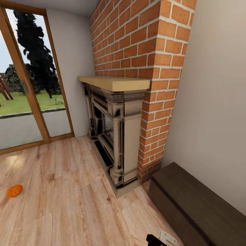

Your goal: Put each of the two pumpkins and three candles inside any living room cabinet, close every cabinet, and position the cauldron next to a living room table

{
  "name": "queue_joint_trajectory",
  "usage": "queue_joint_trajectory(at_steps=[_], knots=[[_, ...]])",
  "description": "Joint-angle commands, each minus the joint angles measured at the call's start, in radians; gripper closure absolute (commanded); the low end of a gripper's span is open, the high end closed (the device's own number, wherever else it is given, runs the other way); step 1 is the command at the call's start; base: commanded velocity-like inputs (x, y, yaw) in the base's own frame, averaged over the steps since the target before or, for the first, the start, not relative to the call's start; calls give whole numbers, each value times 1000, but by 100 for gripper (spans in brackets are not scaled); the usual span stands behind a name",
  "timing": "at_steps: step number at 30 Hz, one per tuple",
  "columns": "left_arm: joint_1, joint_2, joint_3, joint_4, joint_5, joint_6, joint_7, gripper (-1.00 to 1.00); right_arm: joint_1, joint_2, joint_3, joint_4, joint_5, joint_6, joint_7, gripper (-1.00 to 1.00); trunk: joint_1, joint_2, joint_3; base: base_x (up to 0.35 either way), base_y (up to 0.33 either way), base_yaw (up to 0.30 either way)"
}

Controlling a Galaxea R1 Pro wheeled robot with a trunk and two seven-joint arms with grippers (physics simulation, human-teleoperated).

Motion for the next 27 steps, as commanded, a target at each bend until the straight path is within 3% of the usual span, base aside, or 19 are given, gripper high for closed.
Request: queue_joint_trajectory(at_steps=[1, 10, 27], knots=[[2, -2, -9, 0, 5, -1, 5, -100, -1, 0, 8, 0, -11, -5, -4, -100, 0, -1, -1, 0, 0, -277], [8, -17, -9, 2, 5, 1, 5, -100, -1, 0, 8, 0, -10, -5, -4, -100, 0, -1, -1, 0, 0, -265], [8, -19, -9, 2, 5, 1, 5, -100, -1, 0, 8, 0, -10, -5, -4, -100, 0, -1, -1, 0, 0, -218]])
